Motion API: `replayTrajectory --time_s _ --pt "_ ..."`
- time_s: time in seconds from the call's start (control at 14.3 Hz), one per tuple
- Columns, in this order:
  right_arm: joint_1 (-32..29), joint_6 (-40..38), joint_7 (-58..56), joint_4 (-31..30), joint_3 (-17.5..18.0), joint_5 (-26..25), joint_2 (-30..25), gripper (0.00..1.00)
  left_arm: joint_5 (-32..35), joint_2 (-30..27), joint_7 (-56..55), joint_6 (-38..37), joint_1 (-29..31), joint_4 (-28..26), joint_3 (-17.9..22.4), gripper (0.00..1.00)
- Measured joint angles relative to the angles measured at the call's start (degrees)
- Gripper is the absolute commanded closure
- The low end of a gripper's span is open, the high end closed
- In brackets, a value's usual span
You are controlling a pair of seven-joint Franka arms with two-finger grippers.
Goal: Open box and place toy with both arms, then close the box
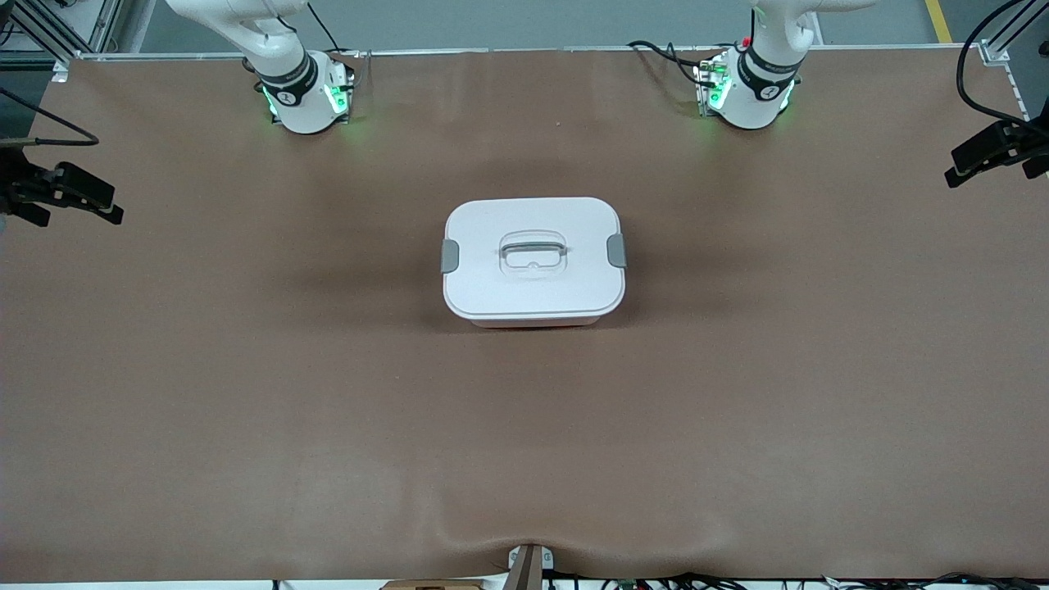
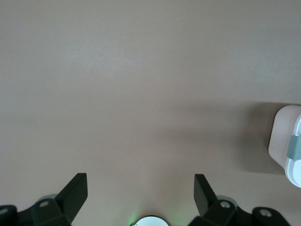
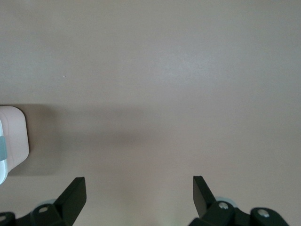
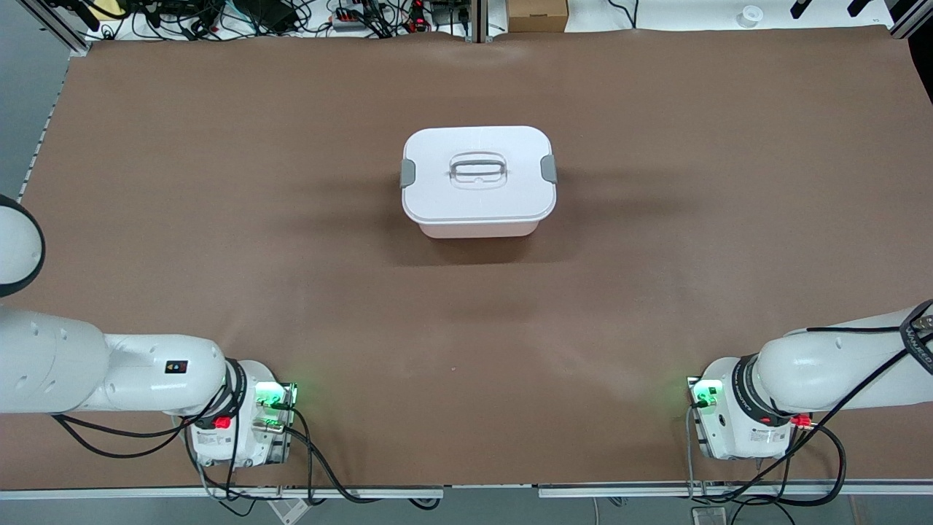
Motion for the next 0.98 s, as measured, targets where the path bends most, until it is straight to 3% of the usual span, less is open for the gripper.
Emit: replayTrajectory --time_s 0.98 --pt "0.00 0.00 0.01 0.00 0.00 0.01 0.00 0.00 0.00 0.01 2.88 0.00 -0.20 -0.54 0.14 0.00"
